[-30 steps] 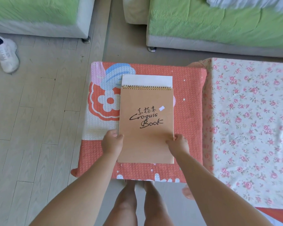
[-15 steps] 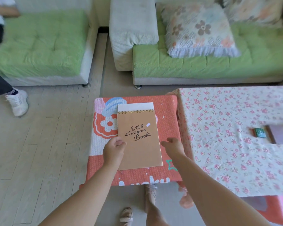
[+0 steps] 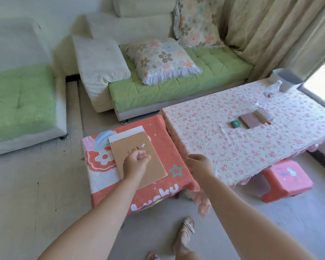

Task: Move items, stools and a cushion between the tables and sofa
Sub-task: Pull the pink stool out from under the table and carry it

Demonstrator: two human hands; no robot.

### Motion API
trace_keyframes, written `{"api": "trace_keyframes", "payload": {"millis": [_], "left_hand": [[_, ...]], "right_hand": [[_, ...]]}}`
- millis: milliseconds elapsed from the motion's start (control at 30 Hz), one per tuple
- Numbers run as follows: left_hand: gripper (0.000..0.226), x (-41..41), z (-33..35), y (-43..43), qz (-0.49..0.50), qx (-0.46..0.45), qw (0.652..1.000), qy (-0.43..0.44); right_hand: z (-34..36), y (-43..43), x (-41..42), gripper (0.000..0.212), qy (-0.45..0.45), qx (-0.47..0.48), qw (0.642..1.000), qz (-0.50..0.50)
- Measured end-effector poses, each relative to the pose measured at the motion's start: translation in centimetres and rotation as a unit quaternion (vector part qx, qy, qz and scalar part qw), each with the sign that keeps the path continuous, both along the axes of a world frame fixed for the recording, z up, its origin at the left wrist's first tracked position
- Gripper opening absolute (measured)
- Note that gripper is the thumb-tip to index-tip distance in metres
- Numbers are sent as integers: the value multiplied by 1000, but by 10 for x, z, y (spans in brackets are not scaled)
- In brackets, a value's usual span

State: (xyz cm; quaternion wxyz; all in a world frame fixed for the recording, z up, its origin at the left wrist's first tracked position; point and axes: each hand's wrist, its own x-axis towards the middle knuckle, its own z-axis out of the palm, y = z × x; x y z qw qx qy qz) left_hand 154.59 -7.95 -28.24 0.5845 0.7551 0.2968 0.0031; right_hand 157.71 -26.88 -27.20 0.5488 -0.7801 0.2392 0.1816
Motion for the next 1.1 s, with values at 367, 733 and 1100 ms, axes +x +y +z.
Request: {"api": "trace_keyframes", "payload": {"millis": [367,733,1100], "left_hand": [[5,4,21,-169,-157,-3,987,-29],[7,-4,24,-396,-218,-32,975,-11],[11,19,2,-571,-252,-57,966,32]], "right_hand": [[14,-164,-55,29,-32,31,983,-177],[24,-387,-93,15,-61,31,965,-252],[-7,-569,-85,33,-44,17,950,-308]]}}
